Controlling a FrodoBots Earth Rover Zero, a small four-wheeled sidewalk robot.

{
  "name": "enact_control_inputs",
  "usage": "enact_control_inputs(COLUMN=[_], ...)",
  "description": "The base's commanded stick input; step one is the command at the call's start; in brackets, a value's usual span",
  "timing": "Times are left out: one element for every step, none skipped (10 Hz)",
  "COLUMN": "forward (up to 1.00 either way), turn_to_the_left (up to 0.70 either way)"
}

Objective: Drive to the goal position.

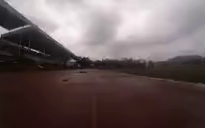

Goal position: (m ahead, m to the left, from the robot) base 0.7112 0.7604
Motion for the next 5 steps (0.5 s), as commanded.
enact_control_inputs(forward=[0.5,0.5,0.5,0.5,0.5], turn_to_the_left=[0.0,0.0,0.0,0.0,0.0])
